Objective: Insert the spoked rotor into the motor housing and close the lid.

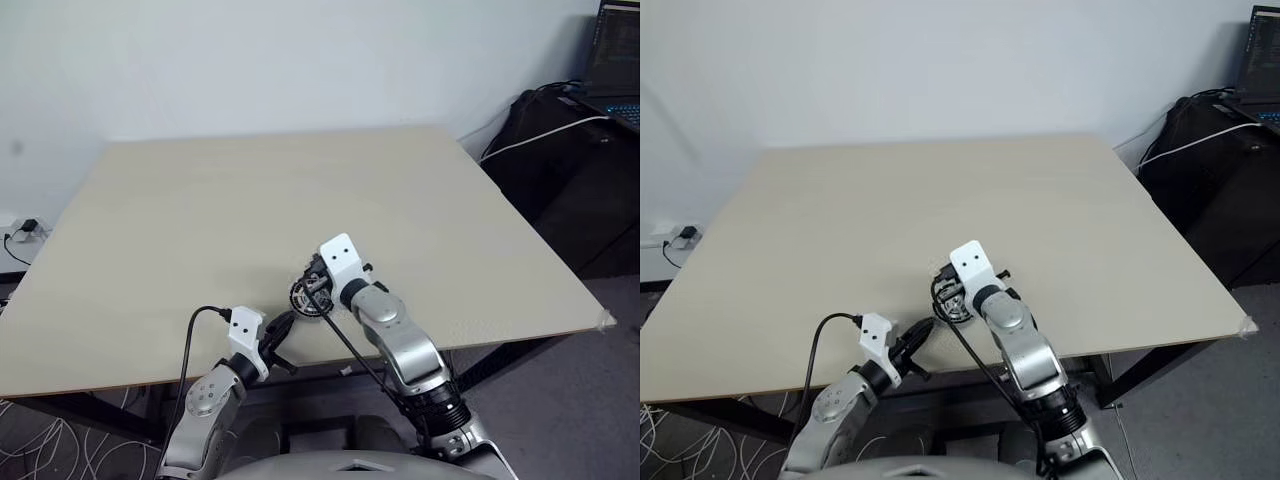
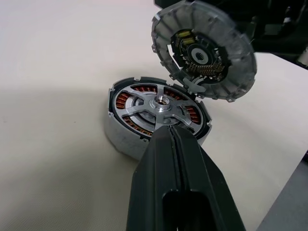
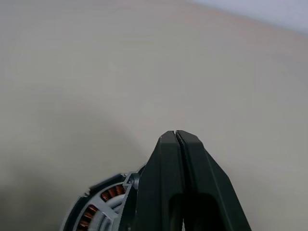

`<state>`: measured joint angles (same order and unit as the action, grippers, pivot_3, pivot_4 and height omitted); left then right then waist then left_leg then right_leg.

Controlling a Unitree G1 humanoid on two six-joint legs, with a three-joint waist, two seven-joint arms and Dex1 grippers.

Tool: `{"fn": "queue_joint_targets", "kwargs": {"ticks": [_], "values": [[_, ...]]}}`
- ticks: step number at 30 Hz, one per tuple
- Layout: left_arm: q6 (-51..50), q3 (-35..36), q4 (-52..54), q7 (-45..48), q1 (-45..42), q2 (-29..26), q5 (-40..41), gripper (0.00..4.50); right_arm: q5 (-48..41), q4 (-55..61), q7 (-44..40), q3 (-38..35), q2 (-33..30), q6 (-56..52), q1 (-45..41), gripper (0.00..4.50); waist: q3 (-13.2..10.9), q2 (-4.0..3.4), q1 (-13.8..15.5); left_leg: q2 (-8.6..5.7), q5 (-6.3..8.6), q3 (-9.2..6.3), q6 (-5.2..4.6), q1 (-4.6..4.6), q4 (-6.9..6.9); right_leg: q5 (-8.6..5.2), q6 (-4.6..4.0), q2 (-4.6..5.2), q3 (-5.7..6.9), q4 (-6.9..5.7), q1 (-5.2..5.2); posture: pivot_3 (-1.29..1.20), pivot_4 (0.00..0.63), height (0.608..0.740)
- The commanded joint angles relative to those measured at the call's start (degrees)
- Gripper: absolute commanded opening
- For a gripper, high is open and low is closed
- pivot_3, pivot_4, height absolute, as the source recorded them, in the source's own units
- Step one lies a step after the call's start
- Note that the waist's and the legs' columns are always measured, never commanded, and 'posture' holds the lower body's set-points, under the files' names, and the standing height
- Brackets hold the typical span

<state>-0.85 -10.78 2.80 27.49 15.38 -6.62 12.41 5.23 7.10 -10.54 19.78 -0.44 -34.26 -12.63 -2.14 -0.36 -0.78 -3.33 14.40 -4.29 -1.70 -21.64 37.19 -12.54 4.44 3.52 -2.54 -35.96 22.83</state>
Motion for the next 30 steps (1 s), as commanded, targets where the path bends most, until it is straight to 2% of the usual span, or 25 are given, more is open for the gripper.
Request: {"fn": "queue_joint_targets", "kwargs": {"ticks": [1,9,11,14,18,23,30], "values": [[0.38,0.31,2.82,-0.16,-0.23,0.25,0.78,0.00,-0.78,1.13,0.81,-2.20,0.70,1.20,-0.87,0.05,0.00,0.00,0.03,-0.01,0.00,0.00,0.00,0.00,0.00,0.00,0.00,0.01,0.00,0.00,0.00,0.00,0.000,0.740],[0.31,0.09,2.50,0.24,-0.57,0.22,0.73,0.00,3.67,2.25,9.76,-11.60,-3.42,1.75,1.30,0.05,0.01,-0.01,0.15,-0.05,0.05,0.00,0.09,0.00,0.01,0.00,0.01,0.03,0.00,0.00,-0.02,0.00,0.000,0.740],[0.29,0.07,2.40,0.29,-0.69,0.23,0.74,0.00,3.90,3.94,9.37,-13.33,-5.67,0.09,3.09,0.05,0.01,-0.02,0.14,-0.06,0.04,0.01,0.08,0.00,0.00,0.00,0.00,0.03,-0.02,0.00,-0.01,0.00,0.000,0.740],[0.26,0.07,2.32,0.36,-0.74,0.23,0.77,0.00,2.13,8.38,3.47,-13.15,-10.23,-3.16,6.64,0.05,0.03,-0.07,0.11,-0.04,-0.09,0.01,-0.16,-0.01,-0.04,-0.04,-0.06,0.02,-0.02,0.01,0.01,0.00,0.000,0.740],[0.04,0.05,2.25,0.56,-0.79,0.18,0.96,0.00,-5.36,16.73,-8.47,-12.33,-16.06,-7.07,11.42,0.05,0.03,-0.09,0.01,0.00,-0.10,0.02,-0.18,0.01,-0.03,-0.06,-0.06,0.00,-0.02,0.00,-0.05,0.00,0.000,0.740],[-0.39,-0.09,2.06,0.96,-1.06,0.11,1.15,0.00,-11.65,20.23,-13.47,-13.04,-16.78,-8.39,12.57,0.05,0.01,-0.04,0.04,0.03,-0.09,0.01,-0.17,0.04,0.08,-0.03,0.03,0.00,0.02,0.00,-0.11,0.00,0.000,0.740],[-0.76,0.03,2.10,1.06,-1.16,0.02,1.24,0.00,-13.83,19.31,-14.04,-9.38,-14.37,-8.18,10.32,0.05,0.00,0.00,0.13,0.02,0.06,0.01,0.09,0.02,0.11,-0.01,0.06,0.03,0.03,0.01,-0.10,0.00,0.000,0.740]]}}
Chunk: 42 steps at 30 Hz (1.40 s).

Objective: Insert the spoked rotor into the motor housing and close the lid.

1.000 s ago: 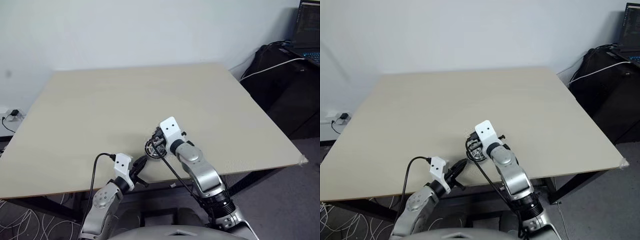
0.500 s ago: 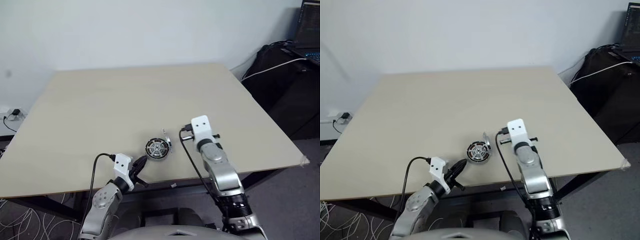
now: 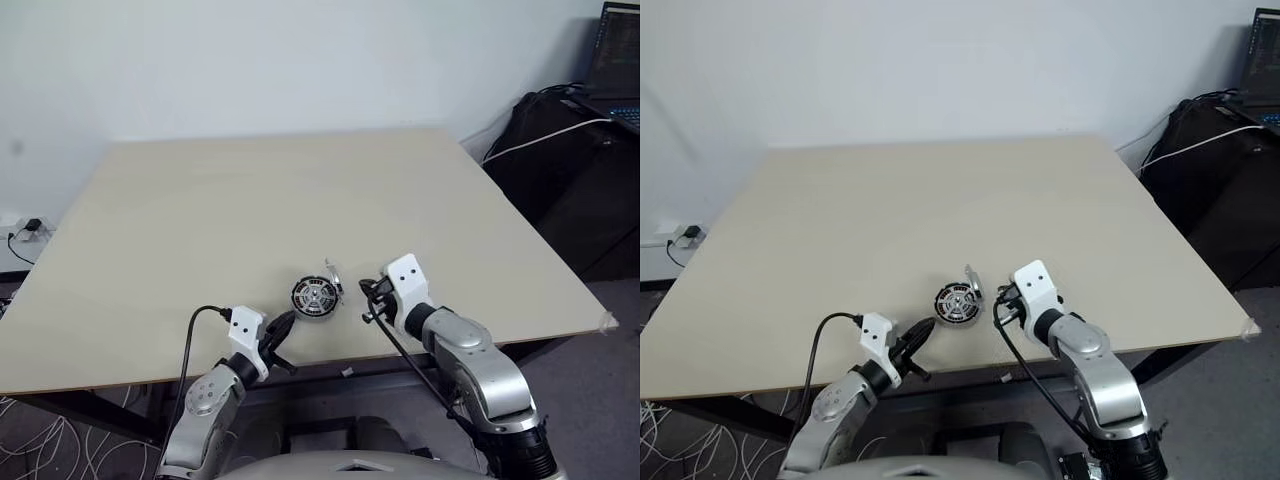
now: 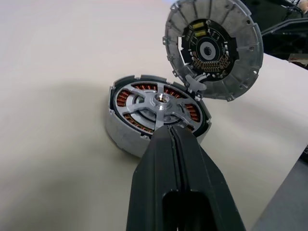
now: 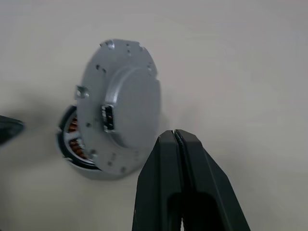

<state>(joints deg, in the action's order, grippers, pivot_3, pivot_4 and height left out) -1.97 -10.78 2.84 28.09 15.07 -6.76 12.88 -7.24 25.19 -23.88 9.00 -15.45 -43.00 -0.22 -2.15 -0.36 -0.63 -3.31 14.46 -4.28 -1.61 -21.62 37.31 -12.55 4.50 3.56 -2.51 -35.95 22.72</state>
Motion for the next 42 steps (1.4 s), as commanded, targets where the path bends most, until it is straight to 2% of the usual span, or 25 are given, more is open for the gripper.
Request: {"fn": "queue_joint_targets", "kwargs": {"ticks": [1,14,24,35,37,42], "values": [[0.32,0.06,2.06,0.42,-0.89,0.14,0.76,0.00,-1.80,0.96,-1.29,2.17,0.85,0.52,-2.59,0.05,0.00,0.00,-0.02,0.00,0.00,0.00,0.00,0.00,0.00,0.00,0.00,0.00,-0.01,0.00,0.01,0.00,0.000,0.740],[0.33,0.19,2.27,-0.12,-0.94,0.34,0.63,0.00,-5.33,-6.78,-5.38,9.19,3.89,0.71,-8.58,0.05,0.01,0.02,0.00,0.00,-0.01,-0.02,-0.01,0.00,-0.01,0.02,0.01,-0.01,0.01,0.01,0.00,0.00,0.000,0.740],[0.50,0.06,2.43,-0.30,-0.75,0.31,0.55,0.00,-6.50,-13.84,-5.37,8.97,6.50,2.04,-9.52,0.05,0.02,0.02,-0.02,-0.02,0.00,-0.02,0.00,0.01,-0.01,0.02,0.01,0.00,0.01,0.00,0.00,0.00,0.000,0.740],[0.67,-0.16,2.38,-0.19,-0.70,0.23,0.44,0.00,-6.03,-26.58,-6.20,9.42,9.43,5.19,-13.49,0.05,0.03,0.00,-0.07,-0.02,-0.01,-0.01,-0.01,0.02,-0.01,0.04,0.01,-0.02,0.00,-0.02,0.01,0.00,0.000,0.740],[0.73,-0.10,2.52,-0.32,-0.54,0.23,0.40,0.00,-6.35,-25.88,-6.95,9.80,9.56,5.82,-13.96,0.05,0.03,0.00,-0.07,-0.02,-0.01,-0.01,-0.01,0.02,-0.01,0.04,0.01,-0.03,0.00,-0.02,0.01,0.00,0.000,0.740],[0.87,0.08,2.80,-0.55,-0.23,0.19,0.38,0.00,-9.53,-13.01,-9.99,9.30,8.11,7.97,-11.71,0.05,0.02,-0.02,-0.04,-0.03,-0.01,-0.02,-0.01,0.00,-0.02,0.03,0.01,-0.02,0.00,-0.01,0.02,0.00,0.000,0.740]]}}
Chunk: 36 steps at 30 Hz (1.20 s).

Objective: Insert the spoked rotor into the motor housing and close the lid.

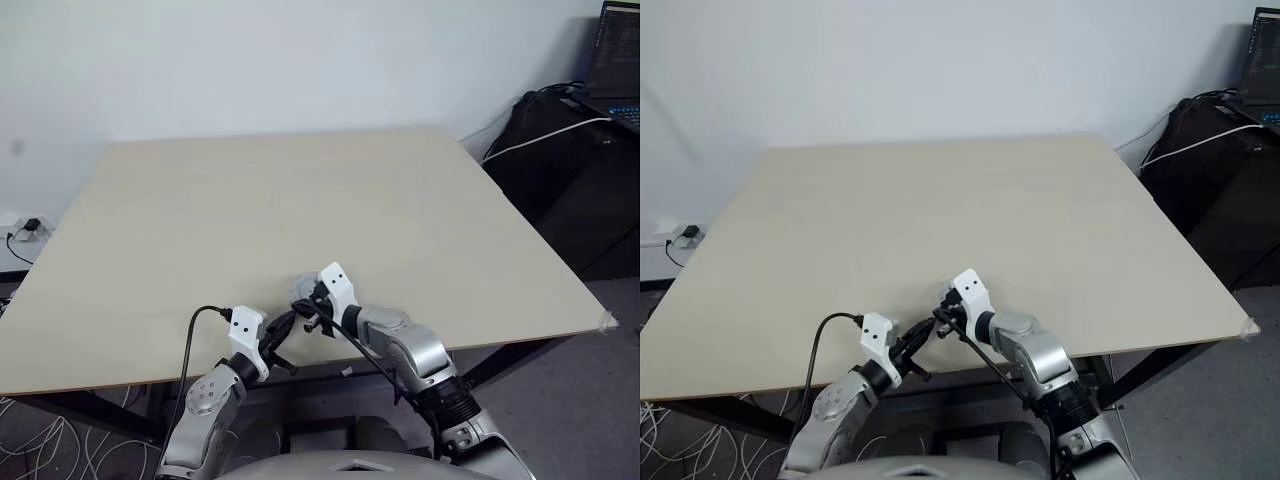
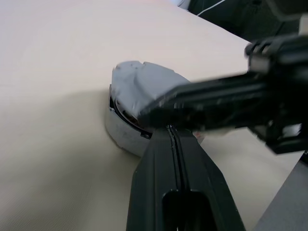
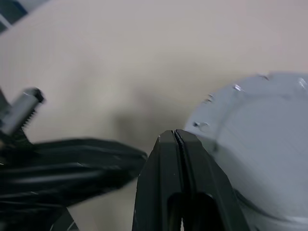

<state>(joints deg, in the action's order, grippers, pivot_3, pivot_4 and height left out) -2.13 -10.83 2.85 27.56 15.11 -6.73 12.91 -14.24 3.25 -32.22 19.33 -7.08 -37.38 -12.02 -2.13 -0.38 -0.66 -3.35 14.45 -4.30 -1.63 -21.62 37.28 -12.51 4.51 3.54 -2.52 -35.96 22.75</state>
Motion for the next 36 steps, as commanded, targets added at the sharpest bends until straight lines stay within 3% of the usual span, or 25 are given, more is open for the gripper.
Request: {"fn": "queue_joint_targets", "kwargs": {"ticks": [1,3,6,18,36], "values": [[1.03,0.17,2.84,-0.01,-0.22,0.13,0.38,0.00,-2.75,11.18,-1.62,-1.36,-0.79,2.55,0.58,0.05,0.00,0.00,-0.01,0.00,0.00,-0.01,0.00,0.00,-0.01,0.00,0.00,0.00,0.00,0.01,0.00,0.00,0.000,0.740],[1.06,0.22,2.91,0.03,-0.17,0.07,0.39,0.00,-2.59,14.39,-0.97,-2.29,-2.00,3.23,1.48,0.05,0.01,0.02,0.02,0.01,0.01,-0.01,0.01,0.00,-0.01,-0.01,0.01,0.00,0.01,0.01,0.00,0.00,0.000,0.740],[1.01,0.14,2.78,0.35,-0.38,-0.05,0.45,0.00,-0.99,15.07,0.31,-3.80,-4.12,5.55,2.53,0.62,0.02,0.04,0.02,0.00,0.01,-0.02,0.02,0.00,0.01,-0.01,0.01,0.02,0.02,0.02,-0.03,0.00,0.000,0.740],[1.14,0.30,2.83,0.71,-0.40,-0.34,0.42,0.00,3.23,-1.53,-5.76,-4.01,-9.76,19.00,0.91,4.45,0.02,0.03,-0.03,0.01,-0.15,0.01,-0.25,0.01,0.01,0.00,0.00,-0.01,0.00,0.01,-0.02,0.00,0.000,0.740],[1.49,0.66,2.95,0.27,-0.18,-0.26,0.30,0.00,6.16,-17.23,-10.65,-3.06,-6.70,24.47,-6.47,4.48,0.03,0.02,0.03,0.00,-0.15,0.02,-0.25,0.04,0.02,0.03,-0.02,-0.01,-0.02,-0.01,-0.05,0.00,0.000,0.740]]}}
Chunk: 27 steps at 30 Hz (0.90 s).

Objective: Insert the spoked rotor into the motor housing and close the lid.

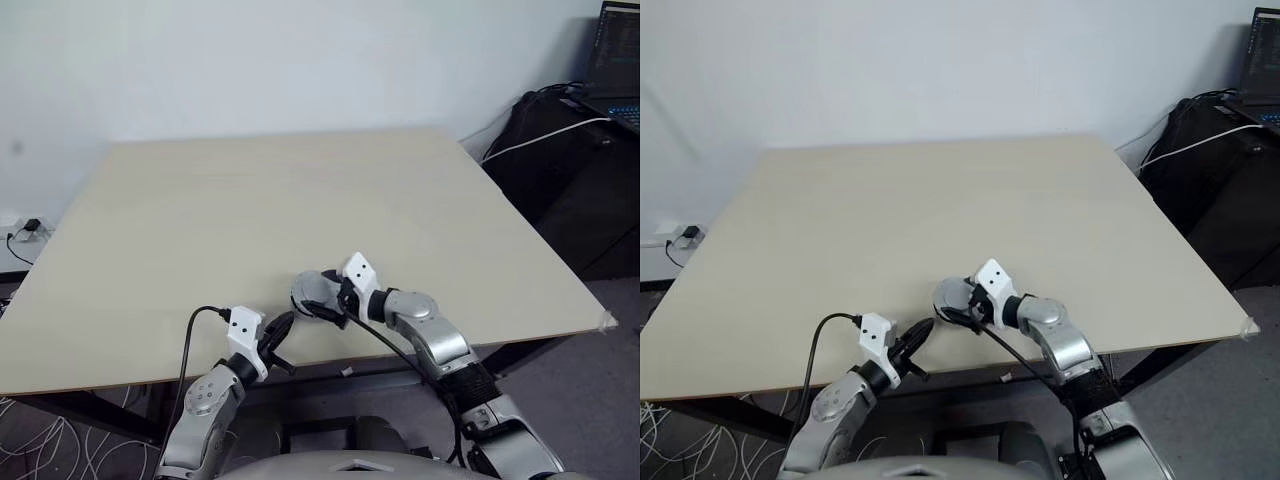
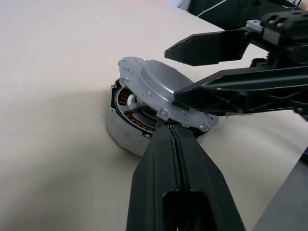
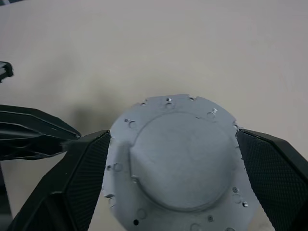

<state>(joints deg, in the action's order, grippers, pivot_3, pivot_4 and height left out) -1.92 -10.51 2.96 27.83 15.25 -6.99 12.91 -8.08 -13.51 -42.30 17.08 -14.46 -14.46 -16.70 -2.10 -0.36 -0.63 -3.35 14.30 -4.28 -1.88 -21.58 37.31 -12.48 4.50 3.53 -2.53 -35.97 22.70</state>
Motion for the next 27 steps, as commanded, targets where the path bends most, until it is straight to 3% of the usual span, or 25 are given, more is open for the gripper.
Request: {"fn": "queue_joint_targets", "kwargs": {"ticks": [1,12,17,27], "values": [[1.30,0.35,2.85,-0.04,-0.31,0.00,0.31,0.00,0.02,-0.96,-0.68,-0.87,0.79,1.57,-2.05,4.48,0.00,0.00,0.00,0.00,0.00,0.00,0.00,0.00,0.00,0.00,0.00,0.00,0.00,0.00,0.00,0.00,0.000,0.740],[1.47,0.29,2.89,-0.33,-0.18,0.17,0.31,0.00,1.67,-5.01,-2.20,-0.55,1.12,1.36,-3.38,4.48,0.01,-0.02,-0.02,-0.01,0.00,0.00,0.00,0.01,0.00,0.14,-0.24,-0.01,0.00,-0.01,0.00,0.00,0.000,0.740],[1.44,0.37,2.85,-0.32,-0.20,0.18,0.38,0.00,1.75,-5.68,-1.47,-1.43,1.59,1.52,-3.69,3.28,0.03,-0.05,-0.02,-0.01,-0.01,0.00,0.00,0.01,0.00,0.15,-0.24,-0.02,0.00,-0.02,0.00,0.00,0.000,0.740],[1.87,0.39,2.73,0.02,-0.12,-0.01,0.40,0.00,1.54,-1.07,2.45,-2.64,2.91,-2.47,-1.21,3.26,0.03,-0.05,0.00,-0.01,-0.01,0.00,0.01,0.01,0.00,0.15,-0.24,-0.01,0.00,-0.03,0.00,0.00,0.000,0.740]]}}
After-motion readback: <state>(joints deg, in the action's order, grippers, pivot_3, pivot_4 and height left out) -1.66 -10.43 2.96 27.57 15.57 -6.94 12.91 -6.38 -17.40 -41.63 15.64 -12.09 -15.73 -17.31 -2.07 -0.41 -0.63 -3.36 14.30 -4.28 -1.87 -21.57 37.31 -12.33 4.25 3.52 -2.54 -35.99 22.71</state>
